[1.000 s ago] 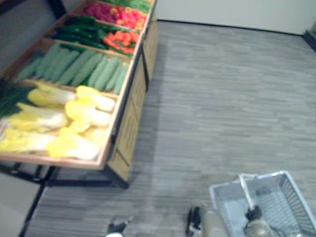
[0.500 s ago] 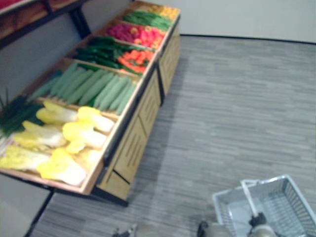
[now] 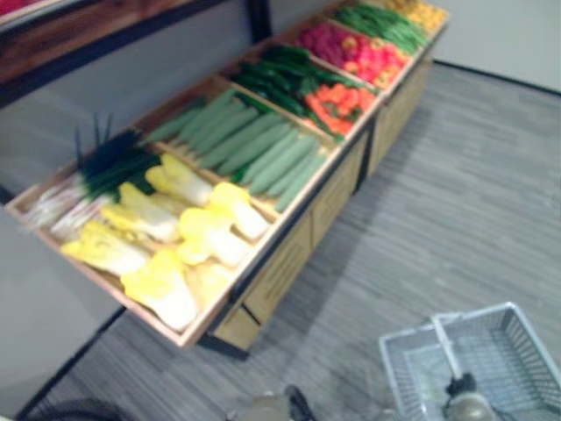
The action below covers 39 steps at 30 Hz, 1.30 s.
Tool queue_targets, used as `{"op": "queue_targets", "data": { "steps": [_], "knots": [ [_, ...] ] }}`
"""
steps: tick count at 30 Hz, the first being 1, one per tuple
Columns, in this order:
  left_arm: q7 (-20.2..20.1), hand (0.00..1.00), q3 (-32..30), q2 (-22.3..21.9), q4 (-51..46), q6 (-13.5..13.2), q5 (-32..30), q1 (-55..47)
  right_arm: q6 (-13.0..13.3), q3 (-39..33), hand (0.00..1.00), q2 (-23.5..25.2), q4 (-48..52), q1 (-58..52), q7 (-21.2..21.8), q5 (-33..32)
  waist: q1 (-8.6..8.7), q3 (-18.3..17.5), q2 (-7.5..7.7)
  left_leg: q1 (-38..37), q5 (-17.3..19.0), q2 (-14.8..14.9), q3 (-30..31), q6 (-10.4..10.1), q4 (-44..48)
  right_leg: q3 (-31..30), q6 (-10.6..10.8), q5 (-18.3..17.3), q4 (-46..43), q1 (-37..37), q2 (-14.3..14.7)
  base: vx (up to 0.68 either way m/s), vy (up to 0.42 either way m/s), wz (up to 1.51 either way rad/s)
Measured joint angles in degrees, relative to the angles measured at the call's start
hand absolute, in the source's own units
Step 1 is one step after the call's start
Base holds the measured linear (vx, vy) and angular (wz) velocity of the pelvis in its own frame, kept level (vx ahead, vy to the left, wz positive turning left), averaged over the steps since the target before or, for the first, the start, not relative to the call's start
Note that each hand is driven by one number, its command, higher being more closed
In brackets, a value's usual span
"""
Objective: Pick vegetable in the basket
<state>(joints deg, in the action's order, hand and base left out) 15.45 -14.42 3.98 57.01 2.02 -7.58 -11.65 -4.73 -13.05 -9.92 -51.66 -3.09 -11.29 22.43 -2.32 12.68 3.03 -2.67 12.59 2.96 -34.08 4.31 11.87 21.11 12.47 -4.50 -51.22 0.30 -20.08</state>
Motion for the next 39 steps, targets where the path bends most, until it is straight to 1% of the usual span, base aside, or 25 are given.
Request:
{"op": "queue_targets", "data": {
  "steps": [1, 2, 3, 4, 6, 7, 8, 10, 11, 12, 13, 14, 16, 17, 19, 21, 22, 23, 24, 25, 28, 30, 33, 35, 39],
  "knots": [
    [0.1, 0.0, 1.0, 0.7, 0.0, 0.0, 0.0, 0.2, 0.1, 0.1, 1.0, 0.9, 0.1, -0.1, 0.3, 0.0, 0.74, 0.0, 0.68, -0.9, 0.1, -0.2, 4.0, -0.1, -0.2, -2.3, -1.8, -1.4, -6.5, -3.2, 0.0, 0.3, -0.093, 1.25],
    [0.1, 0.0, 1.5, 1.0, -0.1, 0.1, 0.0, 0.3, 0.1, 0.3, 1.0, 1.3, 0.2, -0.4, 0.3, 0.0, 0.85, 0.0, 0.68, -1.6, 0.0, -0.2, 5.7, -0.2, -0.6, -3.1, -3.0, -2.2, -8.3, -4.6, 0.3, 0.3, -0.113, 1.56],
    [0.3, 0.0, 2.1, 1.1, -0.6, 0.1, 0.0, 0.4, 0.1, 0.6, 1.0, 1.4, 0.3, -1.3, 0.4, 0.0, 0.99, 0.2, 0.36, -3.1, -0.7, -0.1, 9.0, -1.3, -1.6, -3.5, -5.0, -3.7, -8.9, -6.6, 0.5, 0.34, -0.19, 1.59],
    [0.5, 0.0, 2.4, 1.0, -1.3, 0.1, 0.0, 0.4, 0.1, 1.0, 1.0, 1.4, 0.4, -2.3, 0.4, -0.2, 1.05, 0.1, 0.34, -3.6, -1.1, 0.1, 12.9, -2.0, -1.9, -4.6, -5.2, -5.8, -6.6, -8.0, 0.9, 0.27, -0.202, 1.86],
    [0.5, 0.0, 2.9, 1.1, -2.7, -0.2, 0.0, 0.7, 0.2, 1.3, 1.0, 1.5, 0.6, -3.4, 0.4, -1.1, 1.52, 0.1, 0.3, -3.6, -1.9, 0.3, 19.2, -3.3, -2.3, -8.1, -6.0, -6.5, 1.0, -9.5, 2.0, 0.25, -0.274, 1.89],
    [0.5, 0.0, 3.3, 1.2, -3.4, -0.2, 0.0, 0.7, 0.3, 1.4, 1.0, 1.6, 0.5, -3.7, 0.4, -1.5, 2.11, 0.1, 0.15, -3.3, -2.7, 0.6, 23.6, -4.6, -2.7, -12.0, -6.0, -6.5, 8.7, -9.7, 3.7, 0.22, -0.356, 1.69],
    [0.5, 0.0, 3.4, 1.2, -3.4, -0.3, 0.0, 0.8, 0.5, 1.4, 1.0, 1.8, 0.1, -3.7, 0.4, -2.0, 2.25, 0.1, 0.16, -3.1, -3.1, 0.9, 25.8, -5.2, -2.9, -14.8, -6.0, -6.5, 12.7, -9.7, 4.7, 0.18, -0.423, 1.83],
    [0.5, 0.0, 3.5, 1.7, -3.3, -0.2, 0.0, 2.2, 1.3, 1.0, 1.0, 2.3, -1.3, -3.8, 0.4, -3.2, 2.3, -0.3, 0.68, -0.3, -4.7, 1.0, 34.4, -8.1, -4.0, -25.5, -5.8, -5.9, 27.6, -8.3, 7.6, 0.15, -0.616, 2.17],
    [0.4, 0.0, 4.6, 3.0, -2.5, -0.3, 0.0, 3.9, 1.7, -0.6, 1.0, 2.9, -3.1, -3.7, 0.4, -4.1, 2.38, -0.2, 1.55, 1.4, -5.3, 0.6, 41.1, -10.7, -5.5, -28.6, -2.0, -6.3, 31.7, -6.8, 8.5, 0.05, -0.569, 2.15],
    [0.3, 0.0, 4.9, 2.6, -1.8, -0.1, 0.1, 4.6, 1.5, -1.7, 1.0, 2.8, -4.1, -3.4, 0.3, -4.4, 1.98, -0.3, 0.81, 1.5, -5.9, 1.9, 42.8, -11.2, -6.7, -26.8, -2.8, -7.3, 31.3, -6.8, 9.5, 0.07, -0.515, 1.96],
    [-0.1, 0.0, 5.0, 1.8, -1.7, -0.2, 0.0, 4.4, 1.6, -3.2, 1.0, 2.4, -4.4, -3.1, 0.3, -4.6, 1.72, -0.4, -0.57, 1.7, -6.8, 3.4, 42.8, -12.5, -6.1, -24.3, -3.4, -8.3, 30.9, -6.1, 11.0, 0.1, -0.418, 0.98],
    [-0.2, 0.0, 4.8, 1.3, -1.6, -0.2, 0.0, 3.7, 1.6, -3.7, 1.0, 2.1, -4.4, -3.0, 0.3, -5.2, 1.48, -0.4, -1.59, 1.2, -7.5, 4.1, 42.8, -12.4, -6.7, -23.0, -4.7, -9.0, 30.3, -5.6, 12.5, 0.12, -0.365, 0.84],
    [-0.8, 0.0, 3.6, 0.7, -1.5, -0.2, -0.1, 3.4, 1.7, -4.0, 1.0, 2.6, -5.0, -3.3, 0.5, -5.6, 1.38, -0.5, -2.12, 0.3, -8.7, 6.7, 42.7, -12.9, -9.5, -19.2, -6.2, -10.2, 29.3, -5.0, 14.8, 0.09, -0.299, 0.73],
    [-0.9, 0.0, 2.5, 0.5, -1.0, -0.2, -0.1, 3.4, 1.6, -4.5, 1.0, 3.5, -5.5, -3.4, 0.6, -5.8, 1.18, -1.0, -2.92, 0.4, -9.4, 8.4, 42.9, -13.7, -9.9, -17.4, -7.2, -10.7, 29.1, -4.6, 16.2, 0.1, -0.324, 0.71],
    [-0.9, 0.0, 0.6, -0.1, -0.7, -0.2, 0.0, 2.7, 1.6, -4.5, 1.0, 4.2, -5.6, -3.7, 0.6, -6.9, 0.93, -1.0, -2.52, 0.3, -9.9, 9.5, 42.6, -13.6, -9.9, -16.0, -8.1, -11.3, 29.1, -3.9, 17.3, 0.08, -0.215, 0.39],
    [-0.8, 0.0, -1.8, -0.6, -1.0, -0.2, 0.3, 2.3, 1.3, -4.9, 1.0, 5.5, -5.5, -4.7, 0.6, -7.8, 0.71, -1.1, -2.04, 0.8, -12.1, 9.3, 40.0, -13.3, -9.6, -14.0, -9.0, -11.3, 29.1, -2.5, 16.6, 0.08, -0.111, 0.49],
    [-0.7, 0.0, -1.8, -0.5, -1.2, -0.2, 0.5, 2.6, 1.3, -5.8, 1.0, 5.9, -5.5, -5.4, 0.5, -7.9, 1.56, -1.3, -1.78, 1.2, -13.4, 8.7, 35.0, -12.1, -9.2, -12.5, -9.2, -11.5, 29.6, -1.6, 15.4, 0.09, -0.063, 0.55],
    [-0.5, 0.0, -1.8, -0.6, -1.2, -0.2, 0.7, 2.7, 1.3, -6.4, 1.0, 6.0, -5.5, -5.5, 0.4, -8.1, 1.96, -1.3, -1.86, 1.3, -13.7, 8.6, 32.2, -11.7, -8.7, -11.8, -9.2, -11.4, 30.1, -1.2, 15.1, 0.08, -0.05, 0.58],
    [-0.3, 0.0, -1.7, -0.8, -1.9, -0.2, 0.8, 3.0, 1.3, -6.8, 1.0, 5.9, -5.5, -5.4, 0.3, -9.1, 2.11, -1.1, -2.21, 1.5, -13.7, 8.5, 25.0, -11.6, -7.6, -11.3, -9.2, -11.4, 30.3, -1.0, 14.6, 0.02, -0.034, 0.31],
    [-0.1, 0.0, -1.6, -1.0, -3.9, -0.1, 0.9, 3.1, 1.3, -6.8, 1.0, 5.9, -5.5, -5.2, 0.3, -9.5, 2.13, -1.2, -2.22, 1.5, -13.7, 8.1, 21.7, -11.5, -7.5, -11.1, -9.2, -11.4, 30.2, -1.1, 14.3, 0.0, -0.014, 0.23],
    [0.5, 0.0, 1.3, -1.2, -14.3, -0.3, 1.8, 4.1, 1.3, -6.8, 1.0, 5.2, -5.4, -5.7, 0.3, -10.0, 2.56, -1.5, -2.78, 0.3, -14.2, 6.6, 20.8, -10.7, -11.0, -10.5, -8.9, -11.2, 30.3, -1.0, 13.4, -0.01, 0.054, 0.17],
    [1.3, 0.0, 3.1, -0.7, -21.1, -0.8, 1.7, 6.1, 1.5, -6.9, 1.0, 5.3, -4.5, -6.4, 0.0, -10.0, 2.96, -1.6, -2.48, -0.3, -16.0, 5.7, 21.1, -10.3, -13.9, -10.3, -8.4, -10.7, 30.9, -1.0, 12.8, -0.02, 0.086, 0.15],
    [2.2, 0.0, 5.7, 2.4, -30.6, -2.7, 0.1, 9.3, 2.6, -6.7, 1.0, 6.6, -1.7, -9.0, -0.3, -10.1, 4.1, -2.1, -2.56, -0.5, -18.2, 5.0, 22.5, -10.1, -17.4, -9.2, -7.9, -9.9, 32.4, -1.0, 12.6, -0.03, 0.06, 0.19],
    [4.3, 0.0, 4.9, 6.6, -36.3, -4.5, -0.4, 13.9, 3.4, -6.7, 1.0, 6.5, -0.9, -10.6, -0.3, -10.3, 4.27, -2.1, -2.56, -1.1, -18.3, 5.0, 21.4, -10.0, -17.4, -10.5, -7.9, -9.7, 32.5, -1.2, 12.6, -0.02, 0.035, -0.15],
    [7.5, 0.0, 2.6, 9.1, -45.1, -5.5, -0.4, 16.8, 3.4, -6.6, 1.0, 5.8, -1.0, -10.4, -0.3, -10.1, 4.84, -2.1, -3.08, -2.2, -18.2, 5.4, 18.8, -10.1, -17.5, -11.3, -7.9, -8.8, 33.0, -1.1, 12.9, -0.02, 0.004, -0.27]
  ]
}}
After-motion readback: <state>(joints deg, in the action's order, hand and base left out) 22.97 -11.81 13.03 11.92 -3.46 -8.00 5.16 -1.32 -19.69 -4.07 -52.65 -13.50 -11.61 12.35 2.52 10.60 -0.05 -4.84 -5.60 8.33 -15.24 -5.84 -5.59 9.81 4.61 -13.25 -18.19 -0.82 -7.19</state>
